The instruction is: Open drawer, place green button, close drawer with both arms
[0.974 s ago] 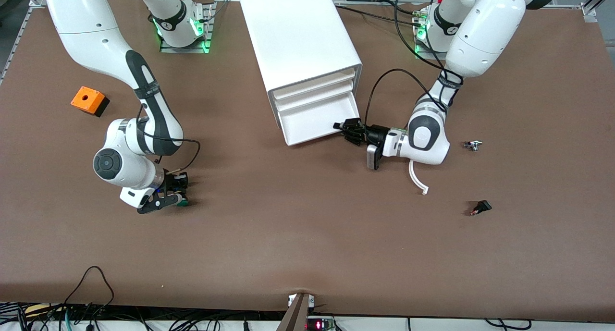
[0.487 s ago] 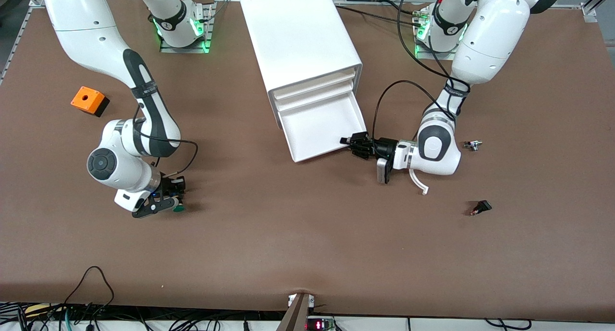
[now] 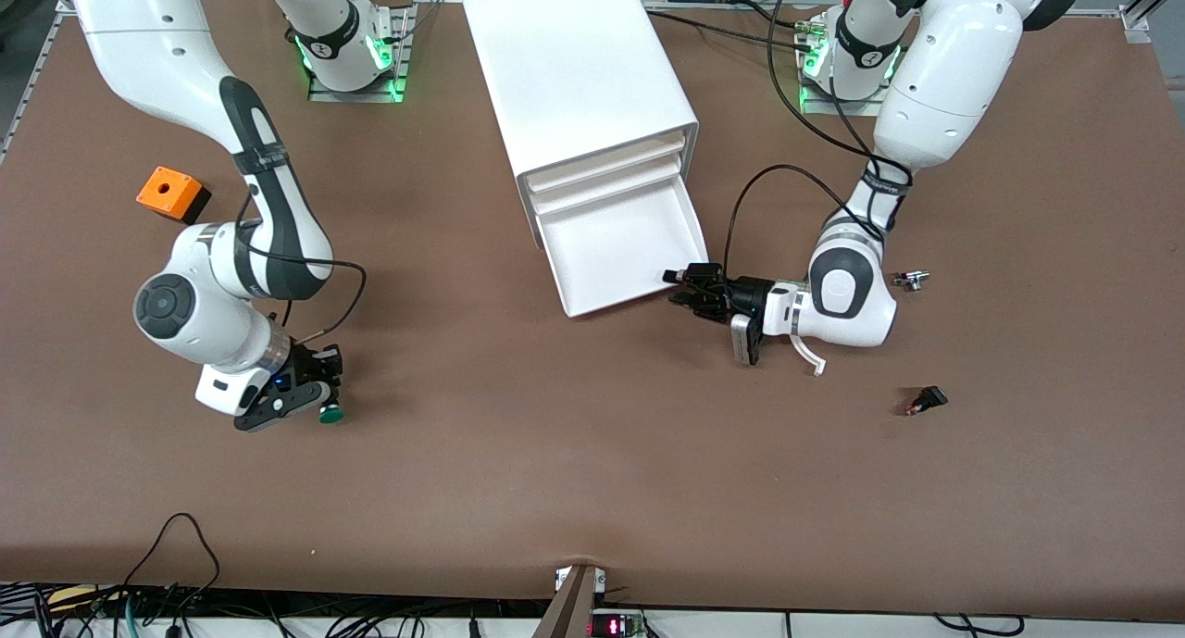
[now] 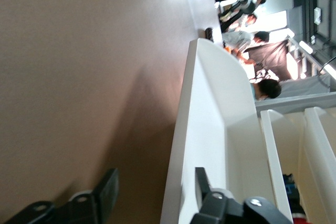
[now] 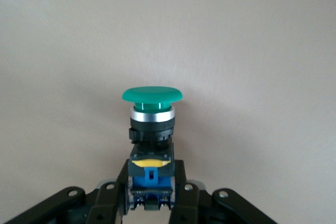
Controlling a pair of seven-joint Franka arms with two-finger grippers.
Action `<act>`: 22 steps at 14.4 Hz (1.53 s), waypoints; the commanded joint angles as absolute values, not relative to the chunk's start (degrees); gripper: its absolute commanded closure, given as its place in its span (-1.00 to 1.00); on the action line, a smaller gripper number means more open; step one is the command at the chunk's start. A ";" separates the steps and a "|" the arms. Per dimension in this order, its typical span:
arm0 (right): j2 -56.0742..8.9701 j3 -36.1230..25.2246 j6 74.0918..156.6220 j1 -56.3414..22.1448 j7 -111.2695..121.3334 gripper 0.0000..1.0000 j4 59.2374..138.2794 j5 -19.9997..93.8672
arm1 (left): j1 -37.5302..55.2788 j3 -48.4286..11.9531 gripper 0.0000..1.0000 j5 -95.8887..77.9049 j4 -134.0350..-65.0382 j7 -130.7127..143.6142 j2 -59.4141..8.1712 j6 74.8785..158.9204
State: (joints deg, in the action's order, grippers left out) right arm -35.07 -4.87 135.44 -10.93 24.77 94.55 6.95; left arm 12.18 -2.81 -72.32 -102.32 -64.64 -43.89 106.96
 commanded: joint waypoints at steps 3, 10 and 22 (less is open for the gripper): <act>-33.05 -5.27 132.37 -13.79 29.00 0.55 90.98 6.77 | 11.78 -2.46 -1.00 -57.51 -102.22 -49.51 -35.52 106.70; -33.05 -5.18 122.44 -22.57 29.88 0.55 81.75 -1.05 | 9.59 -1.58 -1.00 -32.82 -89.59 -30.17 -31.38 96.36; -33.66 -4.39 118.91 -36.73 45.41 0.54 77.96 -0.88 | 9.84 -2.10 -1.00 3.22 -73.13 -13.36 -23.74 79.56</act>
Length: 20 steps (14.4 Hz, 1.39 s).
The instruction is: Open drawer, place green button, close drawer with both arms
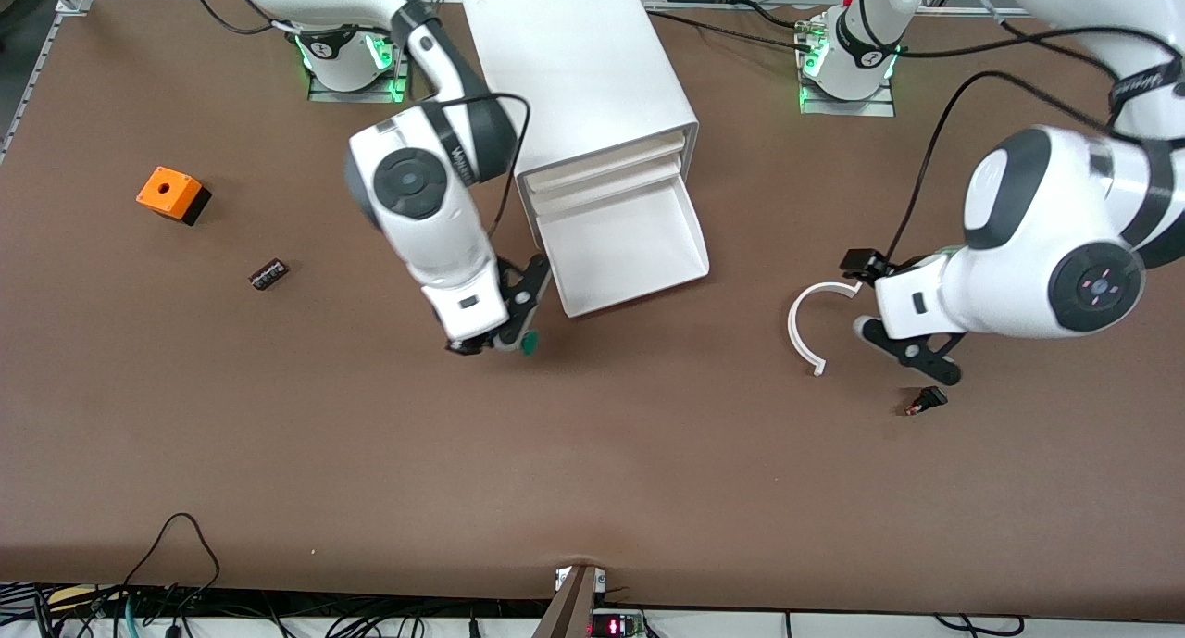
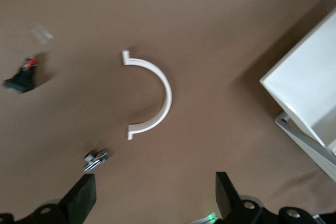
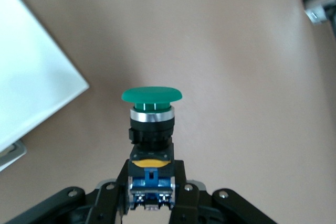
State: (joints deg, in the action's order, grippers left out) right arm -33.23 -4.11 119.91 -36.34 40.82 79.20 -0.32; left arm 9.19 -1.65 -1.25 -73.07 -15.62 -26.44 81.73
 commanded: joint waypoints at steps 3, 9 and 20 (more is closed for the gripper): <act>-34.36 -4.39 118.74 -37.79 54.64 0.54 77.44 -0.35 | 9.93 -2.20 -1.00 7.02 -72.95 -11.43 -19.35 75.51; -35.85 -3.96 118.56 -41.39 54.94 0.54 76.21 -0.26 | 6.09 -1.14 -1.00 6.77 -74.61 -9.84 -15.39 75.66; -41.48 -2.55 118.83 -47.19 53.79 0.53 73.92 0.53 | -1.32 0.18 -1.00 1.67 -105.73 -3.17 6.15 99.93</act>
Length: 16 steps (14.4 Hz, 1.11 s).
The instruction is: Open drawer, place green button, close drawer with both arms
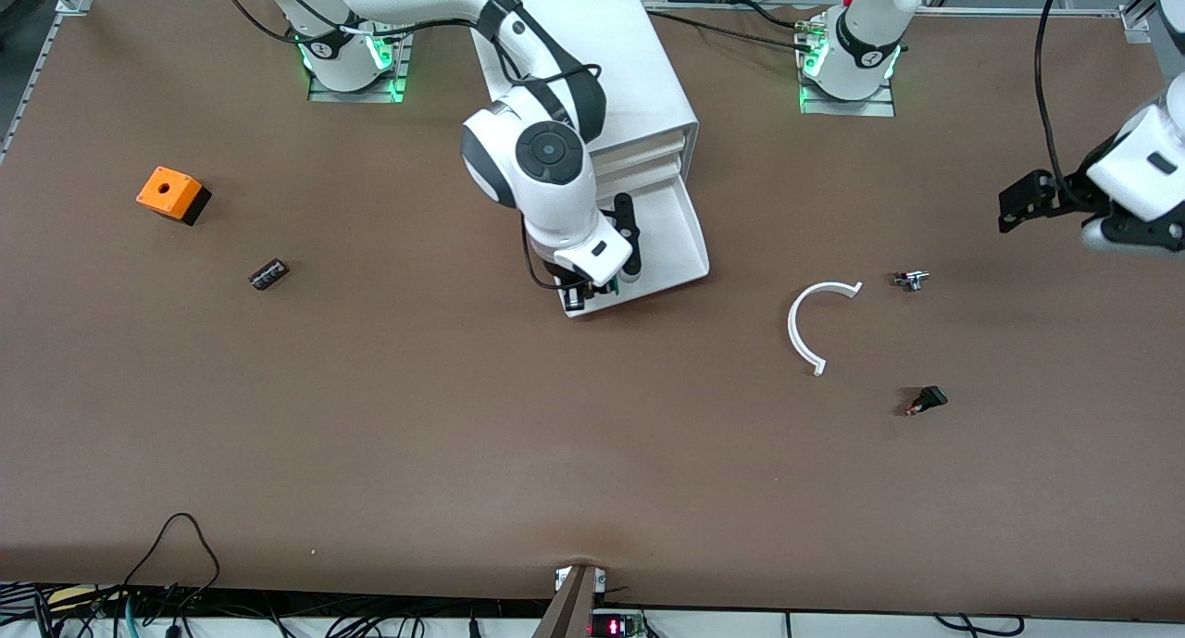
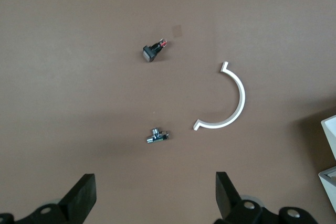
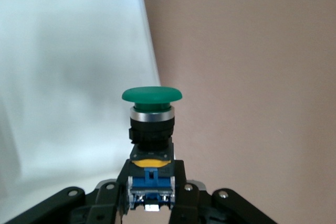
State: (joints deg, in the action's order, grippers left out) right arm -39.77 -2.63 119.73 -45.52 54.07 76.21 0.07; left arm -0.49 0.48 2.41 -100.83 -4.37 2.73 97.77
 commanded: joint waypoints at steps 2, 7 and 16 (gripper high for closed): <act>-41.92 -2.55 118.48 -48.60 53.70 0.53 74.00 0.27 | -1.41 -0.26 -1.00 1.50 -105.04 -3.25 5.72 99.14; -42.71 -2.55 118.39 -49.22 54.23 0.53 74.53 -0.44 | -0.79 -0.88 -1.00 1.23 -101.60 -3.69 3.87 97.57; -45.53 -2.55 120.93 -49.83 53.53 0.49 74.53 0.17 | -1.23 -1.05 -1.00 1.23 -101.42 -3.69 4.04 95.72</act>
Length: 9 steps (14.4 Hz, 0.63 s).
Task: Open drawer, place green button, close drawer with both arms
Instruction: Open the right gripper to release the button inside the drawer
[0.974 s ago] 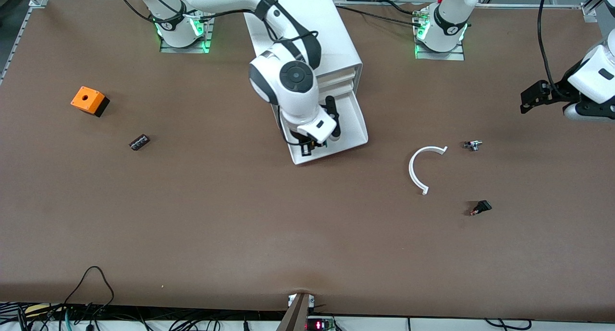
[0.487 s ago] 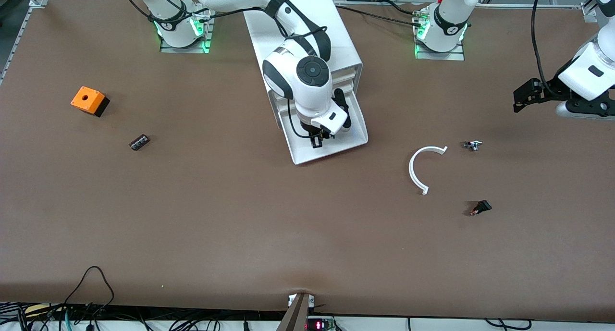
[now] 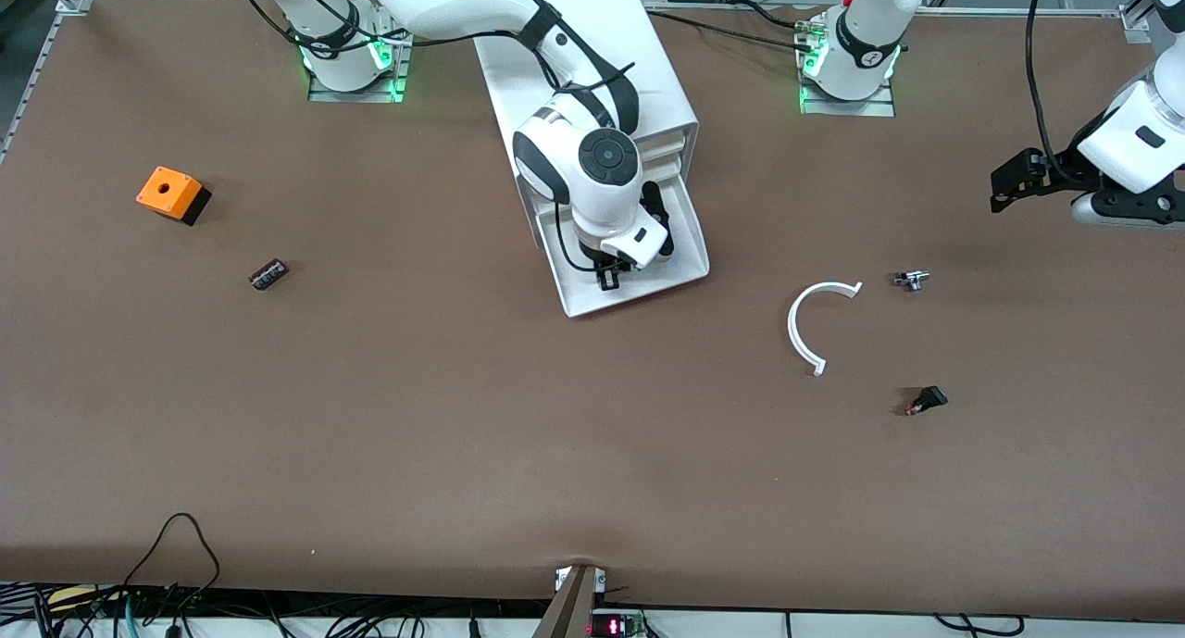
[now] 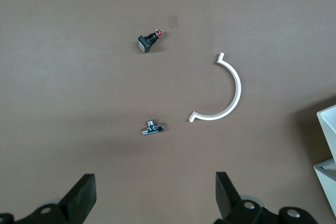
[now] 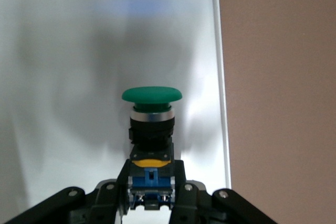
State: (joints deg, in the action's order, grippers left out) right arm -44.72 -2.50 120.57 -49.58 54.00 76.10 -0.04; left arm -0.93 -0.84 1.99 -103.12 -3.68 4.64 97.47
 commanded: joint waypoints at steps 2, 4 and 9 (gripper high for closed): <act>-45.62 -2.46 120.94 -49.83 53.53 0.29 74.44 0.18 | -1.32 -0.97 -1.00 1.23 -101.34 -3.78 4.04 95.01; -45.88 -2.55 120.94 -49.92 53.44 0.10 74.53 0.18 | -1.32 -1.05 -1.00 1.23 -101.43 -3.69 4.13 94.40; -45.62 -2.72 120.76 -50.36 52.91 -1.00 74.36 0.18 | -1.23 -1.05 -1.00 1.23 -100.37 -3.08 4.13 92.20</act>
